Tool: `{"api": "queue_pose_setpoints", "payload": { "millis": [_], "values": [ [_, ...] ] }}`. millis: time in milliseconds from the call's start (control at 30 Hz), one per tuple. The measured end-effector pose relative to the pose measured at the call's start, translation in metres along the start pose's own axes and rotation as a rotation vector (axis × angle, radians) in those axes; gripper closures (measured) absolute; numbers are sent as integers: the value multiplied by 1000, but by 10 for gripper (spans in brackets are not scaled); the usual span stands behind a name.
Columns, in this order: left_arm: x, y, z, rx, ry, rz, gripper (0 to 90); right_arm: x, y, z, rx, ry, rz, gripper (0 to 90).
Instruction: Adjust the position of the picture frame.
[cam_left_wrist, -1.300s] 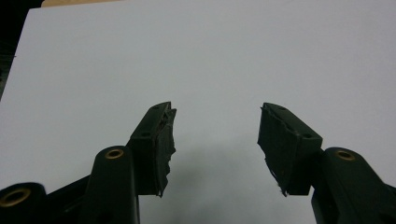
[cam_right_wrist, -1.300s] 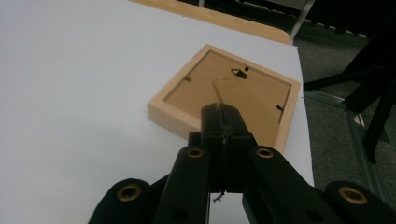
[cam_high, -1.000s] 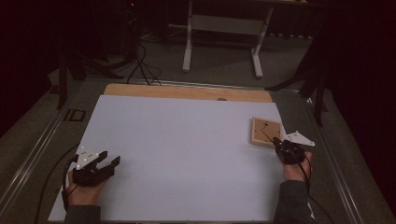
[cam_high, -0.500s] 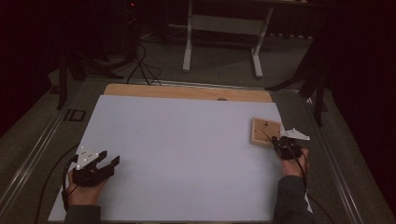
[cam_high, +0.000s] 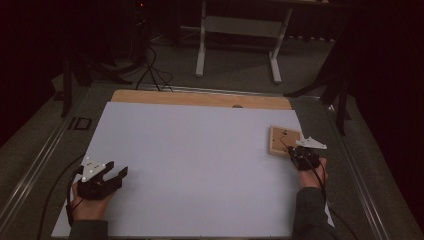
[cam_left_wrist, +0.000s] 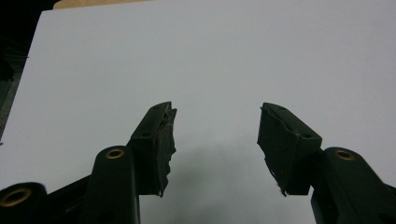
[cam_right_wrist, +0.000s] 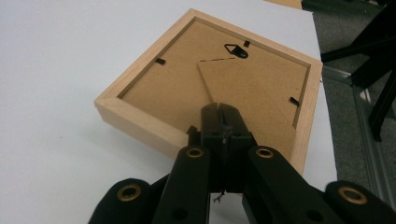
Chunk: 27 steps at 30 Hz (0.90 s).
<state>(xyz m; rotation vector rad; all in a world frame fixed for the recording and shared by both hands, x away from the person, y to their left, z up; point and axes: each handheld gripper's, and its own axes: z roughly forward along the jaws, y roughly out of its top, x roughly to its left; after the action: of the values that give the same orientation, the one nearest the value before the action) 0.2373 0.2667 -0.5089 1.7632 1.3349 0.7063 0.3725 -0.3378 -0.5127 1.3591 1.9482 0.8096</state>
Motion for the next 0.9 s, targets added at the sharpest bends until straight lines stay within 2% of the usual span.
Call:
{"api": "queue_pose_setpoints", "payload": {
  "millis": [133,333,400,600,900],
  "values": [
    [0,0,0,-2,0,1,454,-2,1,3,2,9,12,899],
    [-1,0,0,0,3,6,453,0,4,6,22,8,-2,900],
    [0,0,0,-1,5,4,453,2,7,9,37,0,-25,900],
    [0,0,-1,-4,9,-2,453,2,8,8,46,31,-3,900],
    [0,0,-1,-1,12,2,452,7,8,6,48,66,-5,900]
  ]
}}
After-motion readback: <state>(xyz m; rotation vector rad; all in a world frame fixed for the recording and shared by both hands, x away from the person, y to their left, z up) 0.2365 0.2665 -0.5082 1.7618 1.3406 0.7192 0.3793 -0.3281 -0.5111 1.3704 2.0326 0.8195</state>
